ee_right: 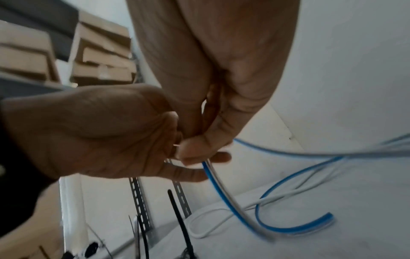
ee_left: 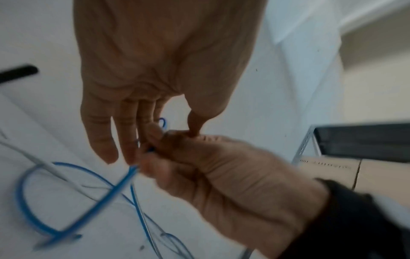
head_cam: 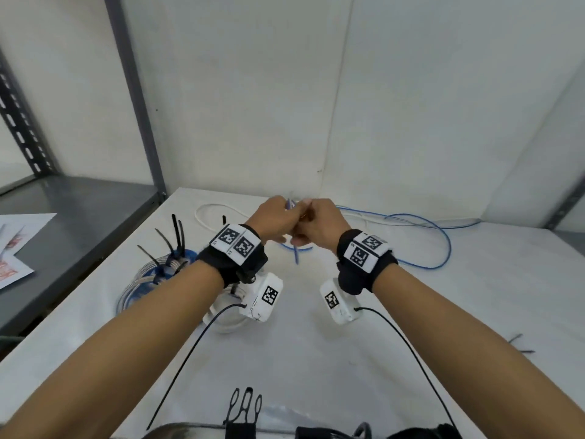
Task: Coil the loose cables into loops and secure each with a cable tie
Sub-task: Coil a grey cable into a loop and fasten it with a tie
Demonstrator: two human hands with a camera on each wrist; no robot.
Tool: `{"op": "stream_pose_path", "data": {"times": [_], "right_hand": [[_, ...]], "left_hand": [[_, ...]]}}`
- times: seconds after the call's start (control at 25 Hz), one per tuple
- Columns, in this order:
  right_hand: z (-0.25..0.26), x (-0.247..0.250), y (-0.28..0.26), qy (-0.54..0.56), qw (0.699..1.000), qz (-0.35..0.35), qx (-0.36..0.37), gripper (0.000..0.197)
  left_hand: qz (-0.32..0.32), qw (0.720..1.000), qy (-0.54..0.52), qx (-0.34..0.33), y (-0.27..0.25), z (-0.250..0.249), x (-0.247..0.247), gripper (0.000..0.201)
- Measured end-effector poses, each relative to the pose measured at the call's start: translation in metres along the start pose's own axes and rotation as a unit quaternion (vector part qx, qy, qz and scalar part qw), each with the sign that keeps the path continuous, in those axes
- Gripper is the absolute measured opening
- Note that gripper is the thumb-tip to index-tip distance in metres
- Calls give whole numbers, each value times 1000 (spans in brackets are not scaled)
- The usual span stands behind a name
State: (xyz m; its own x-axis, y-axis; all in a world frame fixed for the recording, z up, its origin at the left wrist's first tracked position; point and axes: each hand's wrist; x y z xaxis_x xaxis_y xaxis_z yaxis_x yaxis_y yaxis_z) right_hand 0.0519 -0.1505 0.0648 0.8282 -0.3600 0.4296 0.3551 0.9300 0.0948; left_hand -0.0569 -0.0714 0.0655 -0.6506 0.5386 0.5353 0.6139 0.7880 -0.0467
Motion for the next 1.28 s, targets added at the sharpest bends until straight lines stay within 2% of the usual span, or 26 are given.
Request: {"op": "stream_pose_path", "data": {"times": [0.08, 0.12, 0.16, 0.24, 0.32, 0.36, 0.4, 0.44, 0.48, 0.56, 0.6, 0.64, 0.68, 0.76, 0.8, 0.84, 0.92, 0.96, 1.04, 1.16, 1.28], "right_hand": [[-1, 6, -8, 55, 998, -10, 5, 6], [-4, 14, -11, 42, 998, -53, 10, 14], [-9, 23, -11, -8, 992, -125, 30, 28], [-19, 41, -12, -122, 948, -279, 91, 50], [-23, 48, -12, -166, 915, -341, 135, 63], [-23, 49, -10, -157, 900, -377, 150, 61], [-22, 52, -8, -142, 882, -418, 163, 51], [-19, 57, -7, -132, 879, -423, 177, 39], [-15, 63, -9, -150, 899, -373, 172, 37], [-3, 66, -22, -246, 951, -151, 107, 44], [3, 65, -28, -260, 958, -78, 88, 45], [6, 63, -32, -242, 961, -75, 107, 45], [9, 62, -33, -216, 954, -136, 155, 42], [13, 63, -25, -208, 890, -319, 249, 28], [12, 66, -19, -236, 860, -367, 263, 26], [8, 68, -14, -274, 847, -377, 255, 30], [-7, 71, -3, -288, 869, -342, 212, 25], [-14, 70, 2, -249, 891, -319, 207, 17], [-24, 65, 7, -104, 937, -264, 204, 8], [-27, 54, 8, 35, 956, -226, 183, 14], [-23, 46, 8, 186, 967, -122, 127, 14]], "left_hand": [[-44, 996, -55, -59, 2, -8, -3, 24], [-63, 991, -60, -105, -1, -12, -3, 17], [-77, 984, -59, -151, -6, -17, 0, 15], [-78, 968, -58, -229, -14, -28, 6, 18], [-78, 959, -70, -264, -20, -36, 10, 21], [-81, 957, -81, -266, -22, -40, 10, 21], [-78, 958, -96, -260, -24, -42, 10, 23], [-75, 959, -113, -248, -25, -43, 9, 27], [-76, 960, -127, -239, -24, -42, 10, 31], [-96, 957, -145, -232, -15, -42, 11, 34], [-113, 957, -147, -225, -10, -42, 12, 34], [-126, 957, -148, -214, -5, -42, 11, 35], [-133, 957, -148, -209, -1, -42, 10, 34], [-131, 958, -141, -212, 5, -42, 6, 34], [-128, 958, -145, -213, 8, -41, 5, 34], [-125, 956, -165, -209, 10, -39, 5, 34], [-117, 943, -258, -177, 14, -36, 7, 34], [-115, 929, -318, -151, 17, -35, 8, 33], [-106, 891, -430, -102, 24, -32, 9, 33], [-73, 808, -584, -45, 36, -26, 3, 35], [-58, 724, -688, 19, 42, -19, -8, 38]]}}
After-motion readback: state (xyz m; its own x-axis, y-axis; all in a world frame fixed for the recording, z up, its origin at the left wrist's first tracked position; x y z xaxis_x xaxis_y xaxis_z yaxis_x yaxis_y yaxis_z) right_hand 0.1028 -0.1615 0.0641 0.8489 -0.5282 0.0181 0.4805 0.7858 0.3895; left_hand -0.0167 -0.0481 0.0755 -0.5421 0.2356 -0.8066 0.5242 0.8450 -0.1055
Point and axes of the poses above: each hand's wrist, its own y-axis towards the middle knuckle, its own x-axis out of the back of the hand, z = x × y, and after that the axes turned 3 degrees about x, right-handed
